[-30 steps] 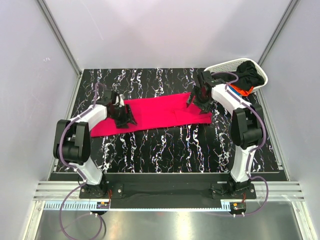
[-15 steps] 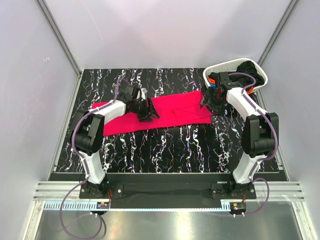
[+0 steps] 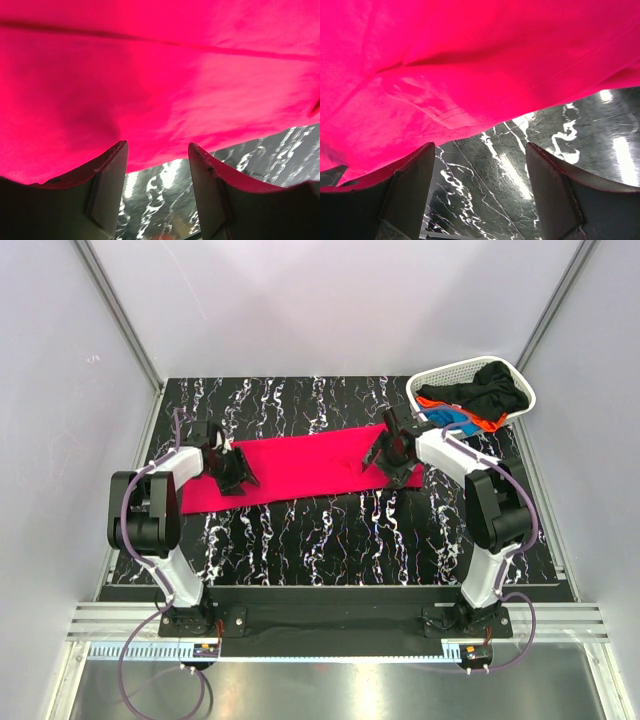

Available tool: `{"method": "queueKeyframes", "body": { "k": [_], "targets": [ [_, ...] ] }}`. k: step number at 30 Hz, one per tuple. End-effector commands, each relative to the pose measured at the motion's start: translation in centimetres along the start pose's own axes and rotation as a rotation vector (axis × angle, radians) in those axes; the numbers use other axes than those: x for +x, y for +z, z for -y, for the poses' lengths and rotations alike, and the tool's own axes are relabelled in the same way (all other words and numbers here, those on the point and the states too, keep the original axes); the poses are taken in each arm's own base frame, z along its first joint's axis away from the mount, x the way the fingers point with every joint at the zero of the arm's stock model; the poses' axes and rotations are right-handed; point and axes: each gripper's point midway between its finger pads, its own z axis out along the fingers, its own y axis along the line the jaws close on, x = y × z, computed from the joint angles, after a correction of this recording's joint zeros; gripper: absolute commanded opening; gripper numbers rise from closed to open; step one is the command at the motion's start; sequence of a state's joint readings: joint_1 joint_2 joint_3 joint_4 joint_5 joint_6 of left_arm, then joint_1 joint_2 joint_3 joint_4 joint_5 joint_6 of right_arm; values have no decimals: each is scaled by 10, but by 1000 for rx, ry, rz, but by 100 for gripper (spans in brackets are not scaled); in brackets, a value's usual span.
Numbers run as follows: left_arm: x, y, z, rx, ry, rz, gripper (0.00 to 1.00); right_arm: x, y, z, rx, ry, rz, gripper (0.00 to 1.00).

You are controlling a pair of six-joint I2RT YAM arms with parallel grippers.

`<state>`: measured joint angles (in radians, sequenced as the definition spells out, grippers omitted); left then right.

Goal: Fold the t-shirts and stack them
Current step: Fold the tshirt

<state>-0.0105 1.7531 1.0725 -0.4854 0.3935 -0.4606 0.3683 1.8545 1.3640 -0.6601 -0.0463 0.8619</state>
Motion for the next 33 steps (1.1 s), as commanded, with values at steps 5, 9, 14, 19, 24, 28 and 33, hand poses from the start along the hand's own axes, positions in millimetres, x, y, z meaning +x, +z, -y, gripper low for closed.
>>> {"method": "queueKeyframes", "body": {
  "k": [5, 9, 14, 19, 24, 28, 33],
  "targets": [
    [20, 3, -11, -34, 1, -46, 55, -10, 32, -18, -40, 65, 56, 79],
    [41, 8, -23, -64, -64, -93, 55, -12, 47, -17, -22, 51, 57, 79],
    [65, 8, -26, -55, -147, -141, 55, -32, 57, -25, -12, -33, 111, 80],
    [98, 14, -25, -26, -209, -207, 55, -52, 78, -46, -33, -167, 128, 80],
    [139, 21, 2, 33, -225, -280, 56, -82, 87, -77, -83, -327, 178, 80],
    [182, 36, 53, 111, -122, -370, 56, -103, 96, -89, -136, -384, 178, 81],
    [202, 46, 127, 238, -47, -426, 56, -135, 74, -110, -189, -440, 233, 81]
  ]
}}
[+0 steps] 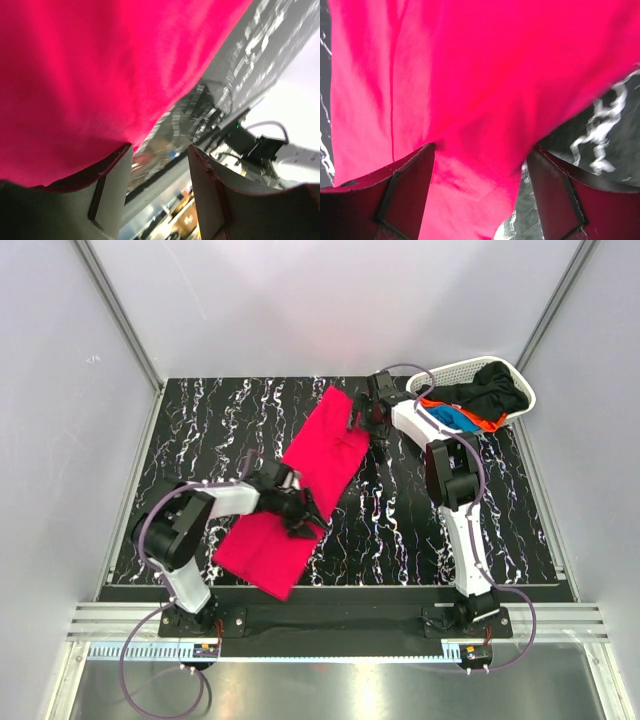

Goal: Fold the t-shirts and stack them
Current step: Fold the tshirt

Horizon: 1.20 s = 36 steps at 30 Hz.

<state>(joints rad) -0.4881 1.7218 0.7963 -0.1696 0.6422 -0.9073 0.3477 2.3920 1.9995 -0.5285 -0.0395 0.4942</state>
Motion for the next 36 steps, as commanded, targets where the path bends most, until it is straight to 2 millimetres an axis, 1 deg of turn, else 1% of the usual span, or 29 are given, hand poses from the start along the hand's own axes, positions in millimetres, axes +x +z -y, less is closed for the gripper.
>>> {"method": "queueKeyframes", "body": {
  "k": [1, 2, 3, 4, 5, 6, 7, 8, 9, 10, 12, 13, 14, 15, 17, 18, 19, 20, 21, 22, 23, 24, 25, 26, 27, 28, 30, 34, 36],
  "targets": [
    [11, 25, 27, 11, 6, -31, 56, -34, -19, -3, -25, -96, 33, 81],
    [7, 21, 46, 45, 32, -12, 56, -40, -24, 0, -6, -110, 37, 82],
    [6, 19, 54, 63, 52, -1, 56, -58, -35, -4, 9, -148, 78, 82],
    [4, 9, 69, 100, 87, 21, 57, -52, -42, 0, 36, -162, 39, 83],
    [5, 4, 75, 116, 108, 30, 57, -56, -48, -1, 40, -173, 37, 83],
    [5, -1, 80, 130, 126, 34, 58, -69, -61, -9, 28, -186, 64, 83],
    [4, -7, 82, 140, 138, 41, 59, -68, -68, -1, 74, -182, 53, 83],
    [6, -17, 89, 165, 176, 51, 60, -71, -76, 0, 85, -183, 60, 84],
    [8, -23, 93, 184, 196, 44, 61, -70, -80, 1, 93, -175, 58, 84],
    [6, -30, 90, 177, 198, 50, 61, -72, -92, 1, 104, -161, 67, 84],
    [-3, -46, 86, 154, 258, 106, 64, -65, -97, -1, 105, -107, 50, 84],
    [-10, -54, 74, 116, 237, 123, 66, -63, -104, -5, 100, -91, 48, 84],
    [-17, -59, 68, 96, 281, 148, 69, -60, -105, -6, 106, -49, 46, 84],
    [-27, -66, 55, 49, 262, 176, 72, -56, -106, -8, 109, -33, 40, 84],
    [-36, -71, 39, 7, 280, 191, 73, -46, -103, -22, 98, -22, 29, 84],
    [-39, -71, 32, -8, 269, 189, 73, -45, -103, -29, 91, -24, 34, 84],
    [-43, -70, 21, -26, 243, 183, 74, -39, -97, -32, 95, -24, 23, 84],
    [-43, -68, 14, -41, 242, 175, 74, -33, -94, -42, 79, -15, 12, 84],
    [-43, -67, 7, -56, 231, 169, 74, -32, -93, -50, 58, -7, 11, 84],
    [-41, -64, -1, -73, 218, 157, 74, -22, -84, -54, 45, 2, -21, 85],
    [-38, -62, -9, -90, 209, 146, 74, -15, -81, -62, 36, 16, -35, 85],
    [-36, -60, -15, -106, 197, 145, 74, -10, -77, -66, 34, 19, -43, 85],
    [-30, -57, -26, -125, 176, 130, 73, -1, -69, -67, 40, 22, -62, 85],
    [-27, -55, -31, -134, 155, 126, 73, 4, -65, -70, 43, 30, -71, 85],
    [-26, -53, -34, -137, 151, 129, 73, 16, -57, -72, 51, 22, -93, 85],
    [-20, -51, -43, -146, 132, 119, 73, 20, -54, -72, 57, 23, -100, 85],
    [-18, -49, -44, -135, 122, 123, 73, 27, -46, -73, 62, 27, -112, 85],
    [-10, -41, -53, -121, 83, 98, 74, 32, -38, -71, 63, 21, -129, 85],
    [-8, -35, -52, -92, 59, 82, 74, 34, -36, -71, 59, 12, -134, 86]
  ]
}}
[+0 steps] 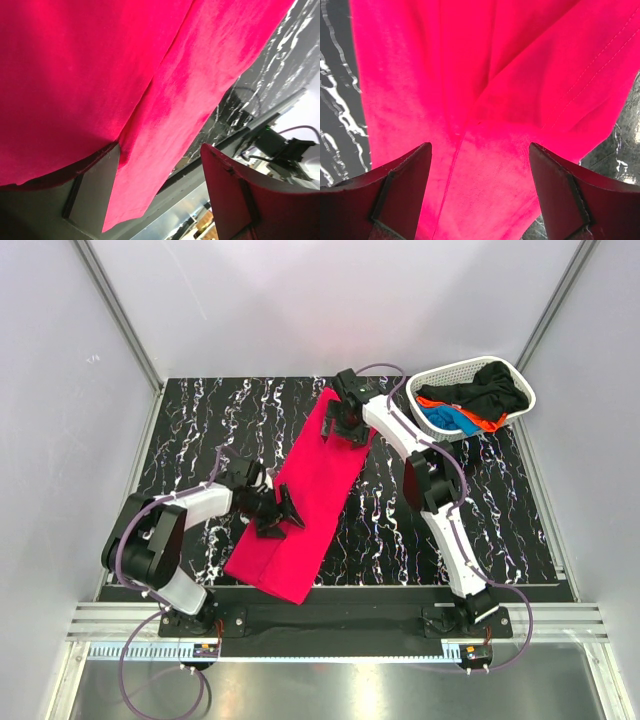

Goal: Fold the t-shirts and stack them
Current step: Fold the tshirt

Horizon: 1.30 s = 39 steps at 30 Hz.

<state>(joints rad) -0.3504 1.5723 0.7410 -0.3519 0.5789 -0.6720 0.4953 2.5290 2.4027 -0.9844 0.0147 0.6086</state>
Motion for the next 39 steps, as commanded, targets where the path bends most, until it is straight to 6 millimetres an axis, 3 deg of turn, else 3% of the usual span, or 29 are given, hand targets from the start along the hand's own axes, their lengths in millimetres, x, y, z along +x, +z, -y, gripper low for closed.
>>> {"method": "queueKeyframes", "body": {
  "k": [1, 7, 10, 17, 20, 24, 28, 31, 32, 34, 35, 39],
  "targets": [
    [5, 13, -11, 0, -32, -8, 74, -13, -10, -7, -32, 21, 29, 85],
    [-1, 11, -2, 28, -25, 21, 73, -18, -14, -7, -32, -21, 51, 86],
    [-4, 12, 9, 64, -27, 20, 74, -30, -20, -7, -34, -60, 89, 86],
    [-1, 36, 22, 120, -82, -46, 74, -63, -46, -6, -10, -104, 213, 86],
    [-3, 44, 38, 188, -109, -42, 74, -71, -50, -8, -14, -128, 240, 86],
    [-4, 57, 83, 348, -84, -60, 74, -77, -53, -6, -8, -165, 261, 86],
    [-6, 44, 115, 465, -89, -31, 74, -80, -61, 2, 6, -189, 262, 86],
    [-7, 30, 122, 442, 3, -3, 73, -79, -65, 13, 25, -175, 252, 83],
    [-3, 31, 112, 372, -11, -16, 74, -81, -67, 23, 30, -151, 242, 83],
    [-8, 16, 124, 372, 82, 21, 72, -87, -69, 35, 32, -88, 237, 78],
    [-6, 15, 118, 331, 74, 19, 72, -92, -71, 47, 21, -53, 227, 75],
    [-16, 0, 127, 297, 146, 65, 70, -98, -67, 52, -82, 8, 186, 59]
  ]
}}
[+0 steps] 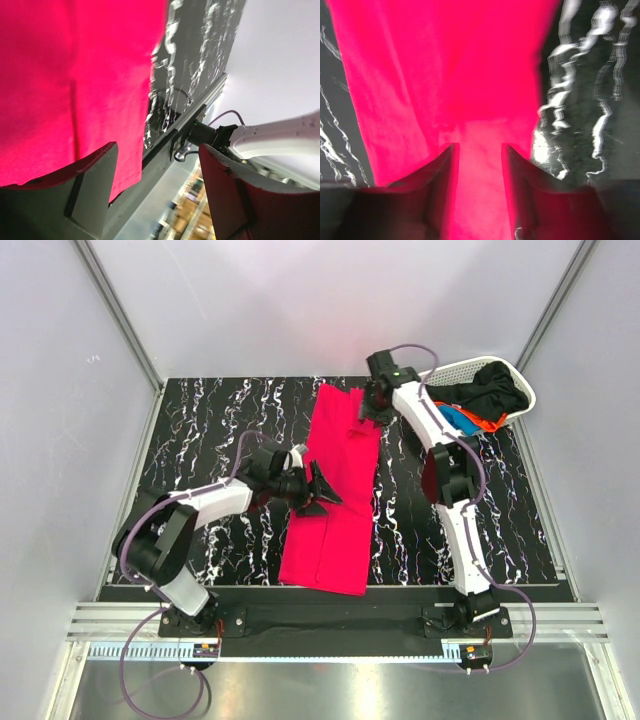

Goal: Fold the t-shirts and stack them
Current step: Fold the tshirt

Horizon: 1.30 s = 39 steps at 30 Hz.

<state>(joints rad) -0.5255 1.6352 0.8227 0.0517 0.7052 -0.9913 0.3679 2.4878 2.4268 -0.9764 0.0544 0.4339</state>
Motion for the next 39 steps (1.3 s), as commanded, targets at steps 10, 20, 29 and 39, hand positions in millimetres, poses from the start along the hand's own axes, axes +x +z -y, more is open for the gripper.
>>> {"method": "queueKeyframes", "body": {
  "k": [10, 20, 29, 39],
  "targets": [
    [-21, -18, -8, -60, 73, 41, 68, -41, -24, 2, -136, 64, 75, 38],
    [-10, -8, -42, -87, 11, 0, 68, -29, -25, -9, -138, 46, 53, 47],
    [-9, -8, -41, -75, -2, 0, 68, -21, -17, -9, -11, 49, 91, 52],
    [-7, -11, -39, -71, -4, 2, 68, -14, -6, 10, 69, 10, 87, 33]
  ]
}}
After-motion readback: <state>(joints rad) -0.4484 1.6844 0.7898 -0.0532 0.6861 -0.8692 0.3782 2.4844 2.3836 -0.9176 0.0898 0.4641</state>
